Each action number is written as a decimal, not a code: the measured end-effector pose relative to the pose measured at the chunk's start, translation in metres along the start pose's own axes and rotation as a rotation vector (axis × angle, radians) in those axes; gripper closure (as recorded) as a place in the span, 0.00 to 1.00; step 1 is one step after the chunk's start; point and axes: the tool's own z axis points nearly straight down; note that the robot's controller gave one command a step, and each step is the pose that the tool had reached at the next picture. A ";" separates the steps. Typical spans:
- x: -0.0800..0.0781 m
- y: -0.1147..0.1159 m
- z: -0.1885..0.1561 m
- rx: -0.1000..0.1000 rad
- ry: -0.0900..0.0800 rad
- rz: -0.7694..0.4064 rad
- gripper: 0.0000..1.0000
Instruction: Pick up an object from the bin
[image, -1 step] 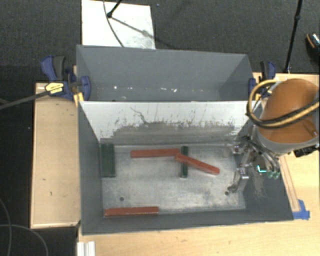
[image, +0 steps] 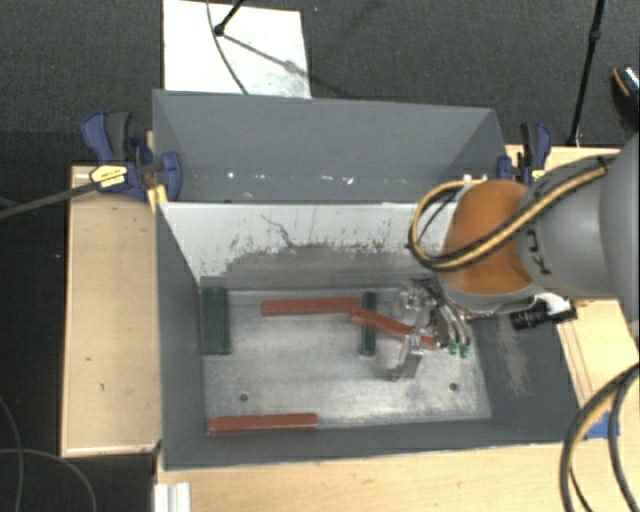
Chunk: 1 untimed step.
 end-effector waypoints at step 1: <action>-0.018 -0.027 -0.036 0.002 -0.012 -0.012 0.00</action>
Offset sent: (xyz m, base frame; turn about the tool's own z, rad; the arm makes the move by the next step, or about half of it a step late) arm 0.0112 -0.0275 0.0331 -0.0155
